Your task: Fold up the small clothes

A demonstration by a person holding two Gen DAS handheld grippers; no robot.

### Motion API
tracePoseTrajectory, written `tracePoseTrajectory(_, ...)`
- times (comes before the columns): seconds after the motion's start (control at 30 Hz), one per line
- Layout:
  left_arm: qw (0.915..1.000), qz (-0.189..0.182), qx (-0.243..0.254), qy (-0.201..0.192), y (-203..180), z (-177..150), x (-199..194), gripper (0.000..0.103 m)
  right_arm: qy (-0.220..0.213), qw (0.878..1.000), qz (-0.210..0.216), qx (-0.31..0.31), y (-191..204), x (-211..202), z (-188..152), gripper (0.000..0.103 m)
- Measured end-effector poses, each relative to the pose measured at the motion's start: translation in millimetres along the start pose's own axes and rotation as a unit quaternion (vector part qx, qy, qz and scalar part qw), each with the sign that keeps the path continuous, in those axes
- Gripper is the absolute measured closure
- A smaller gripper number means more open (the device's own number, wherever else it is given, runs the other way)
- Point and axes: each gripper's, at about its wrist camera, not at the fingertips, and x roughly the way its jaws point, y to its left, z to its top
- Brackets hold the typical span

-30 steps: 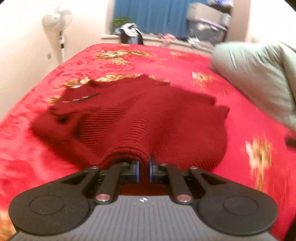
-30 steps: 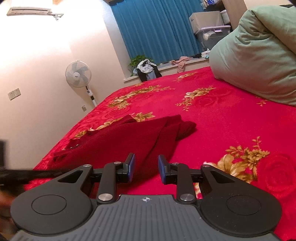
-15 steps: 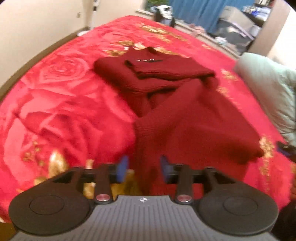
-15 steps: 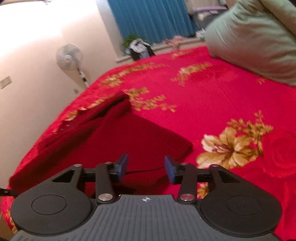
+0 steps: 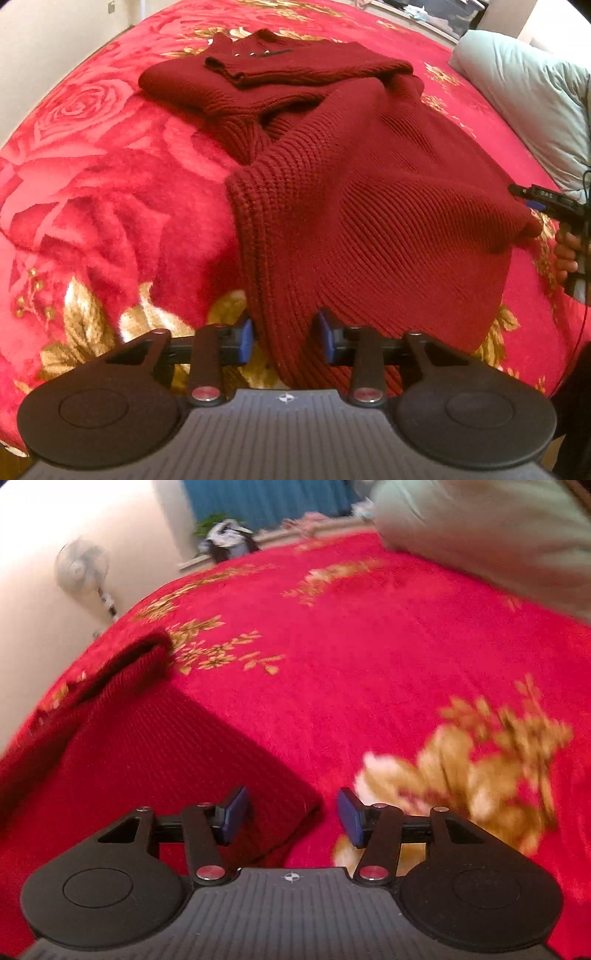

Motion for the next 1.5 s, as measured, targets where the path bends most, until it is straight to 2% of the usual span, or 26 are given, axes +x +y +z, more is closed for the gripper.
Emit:
tracePoseTrajectory(0.07,1.0,0.0,0.0,-0.003,1,-1,0,0.079,-0.009,0.999,0.013,-0.03,8,0,-1,0.077)
tracePoseTrajectory(0.13,1.0,0.001,0.0,-0.009,-1,0,-2,0.089,-0.023,0.998,0.021,-0.053,15,-8,-2,0.094)
tracePoseTrajectory(0.27,0.9996,-0.009,0.006,-0.028,-3,-2,-14,0.092,-0.041,0.997,0.044,-0.053,13,-42,13,0.096)
tracePoseTrajectory(0.4,0.9958,-0.044,0.004,-0.08,0,-10,-46,0.094,-0.034,0.997,0.046,-0.049,1,-92,32,0.096)
tracePoseTrajectory(0.6,0.9777,-0.117,-0.022,-0.173,28,-41,-108,0.095,-0.037,0.996,0.074,-0.025,-26,-189,30,0.098)
tracePoseTrajectory(0.73,0.9694,-0.136,-0.047,-0.199,53,-60,-130,0.095,-0.001,0.998,0.067,0.009,-41,-228,10,0.098)
tracePoseTrajectory(0.8,0.9707,-0.137,-0.059,-0.188,61,-63,-129,0.093,0.015,0.998,0.058,0.023,-40,-231,-6,0.098)
tracePoseTrajectory(0.87,0.9783,-0.117,-0.061,-0.16,60,-59,-120,0.092,0.029,0.999,0.018,0.022,-36,-222,-16,0.097)
tracePoseTrajectory(0.93,0.9811,-0.103,-0.065,-0.15,60,-52,-115,0.089,0.033,0.999,-0.018,0.005,-33,-207,-23,0.093)
tracePoseTrajectory(1.03,0.9819,-0.095,-0.077,-0.144,59,-43,-108,0.076,0.024,0.999,0.014,0.035,-33,-192,-28,0.093)
tracePoseTrajectory(1.1,0.9836,-0.091,-0.074,-0.137,53,-38,-103,0.076,0.028,0.999,0.035,0.02,-22,-178,-33,0.084)
tracePoseTrajectory(1.17,0.988,-0.081,-0.058,-0.118,47,-37,-92,0.072,0.052,0.997,0.063,-0.005,-11,-158,-38,0.059)
tracePoseTrajectory(1.23,0.9937,-0.047,-0.042,-0.093,41,-35,-76,0.068,0.095,0.993,0.053,-0.045,1,-135,-48,0.054)
tracePoseTrajectory(1.27,0.9954,-0.026,-0.037,-0.084,39,-33,-70,0.067,0.116,0.99,0.027,-0.073,7,-123,-54,0.054)
tracePoseTrajectory(1.33,0.9967,0.001,-0.041,-0.07,43,-31,-58,0.051,0.145,0.984,-0.019,-0.106,12,-106,-67,0.053)
tracePoseTrajectory(1.4,0.9962,0.016,-0.059,-0.062,51,-28,-52,0.046,0.14,0.984,-0.023,-0.106,13,-106,-72,0.053)
tracePoseTrajectory(1.43,0.9957,0.017,-0.07,-0.058,56,-26,-50,0.044,0.138,0.984,-0.018,-0.11,15,-107,-73,0.059)
tracePoseTrajectory(1.47,0.9953,0.016,-0.079,-0.055,59,-25,-48,0.044,0.137,0.984,-0.006,-0.115,16,-108,-74,0.077)
tracePoseTrajectory(1.5,0.9949,0.016,-0.085,-0.052,61,-23,-46,0.044,0.136,0.984,0.007,-0.115,16,-110,-75,0.084)
